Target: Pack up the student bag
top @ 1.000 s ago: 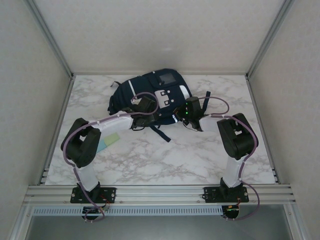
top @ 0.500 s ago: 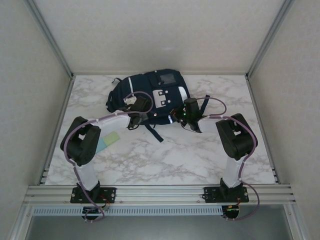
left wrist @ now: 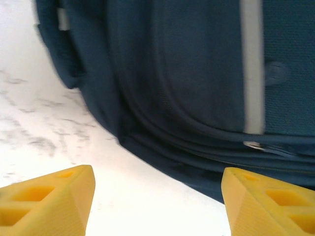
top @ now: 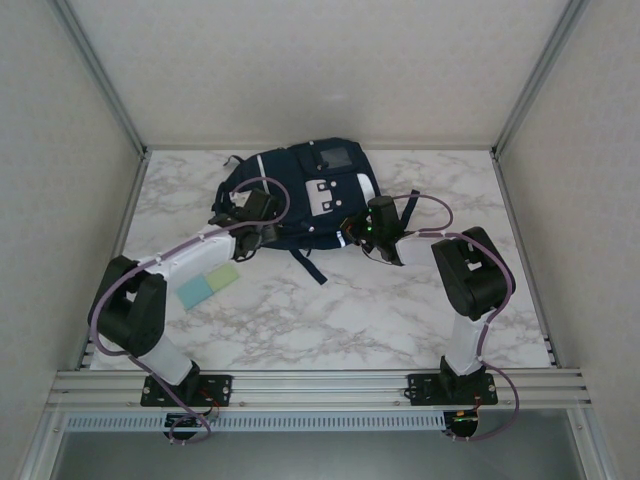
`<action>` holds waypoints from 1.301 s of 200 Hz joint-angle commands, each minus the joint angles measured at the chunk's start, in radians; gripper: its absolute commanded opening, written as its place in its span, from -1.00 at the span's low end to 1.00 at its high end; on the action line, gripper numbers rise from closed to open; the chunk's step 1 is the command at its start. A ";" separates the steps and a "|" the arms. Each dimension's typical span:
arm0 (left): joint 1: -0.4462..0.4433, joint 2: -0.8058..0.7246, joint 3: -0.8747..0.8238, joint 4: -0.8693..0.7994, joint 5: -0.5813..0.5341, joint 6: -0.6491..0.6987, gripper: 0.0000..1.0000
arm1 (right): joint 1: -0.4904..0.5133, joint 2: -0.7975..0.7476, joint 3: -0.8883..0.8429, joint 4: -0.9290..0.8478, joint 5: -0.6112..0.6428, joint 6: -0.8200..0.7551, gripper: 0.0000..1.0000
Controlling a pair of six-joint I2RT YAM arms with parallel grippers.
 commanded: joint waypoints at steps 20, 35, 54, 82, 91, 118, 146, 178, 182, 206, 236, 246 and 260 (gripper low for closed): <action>-0.028 0.024 -0.003 0.142 0.222 -0.184 0.44 | -0.006 0.007 -0.009 -0.078 -0.007 -0.031 -1.00; -0.033 0.043 -0.039 0.237 0.229 -0.272 0.42 | -0.007 0.006 -0.011 -0.074 -0.008 -0.029 -1.00; -0.035 0.068 -0.083 0.378 0.212 -0.353 0.08 | -0.005 0.004 -0.011 -0.074 -0.010 -0.030 -1.00; -0.035 0.122 -0.070 0.448 0.168 -0.387 -0.30 | -0.006 -0.002 -0.014 -0.077 -0.010 -0.037 -1.00; -0.036 0.139 -0.068 0.469 0.161 -0.398 -0.33 | -0.005 -0.003 -0.015 -0.076 -0.010 -0.040 -1.00; -0.036 0.175 -0.069 0.518 0.123 -0.433 -0.37 | -0.005 -0.001 -0.020 -0.065 -0.012 -0.037 -1.00; -0.038 0.185 -0.072 0.535 0.037 -0.434 -0.37 | -0.006 0.004 -0.022 -0.064 -0.016 -0.043 -1.00; -0.036 0.218 -0.085 0.573 -0.049 -0.448 -0.32 | -0.006 0.017 -0.023 -0.060 -0.023 -0.044 -1.00; -0.036 0.228 -0.080 0.573 -0.053 -0.455 -0.29 | -0.006 0.019 -0.025 -0.058 -0.025 -0.042 -1.00; -0.035 0.288 -0.059 0.591 -0.078 -0.483 -0.12 | -0.005 0.030 -0.031 -0.050 -0.031 -0.035 -1.00; -0.020 0.366 -0.002 0.551 -0.091 -0.538 0.05 | -0.005 0.040 -0.044 -0.044 -0.039 -0.033 -1.00; -0.010 0.400 0.021 0.518 -0.084 -0.560 -0.06 | -0.006 0.042 -0.049 -0.045 -0.038 -0.033 -1.00; 0.007 0.441 0.036 0.525 -0.046 -0.582 -0.39 | -0.005 0.047 -0.056 -0.044 -0.037 -0.031 -1.00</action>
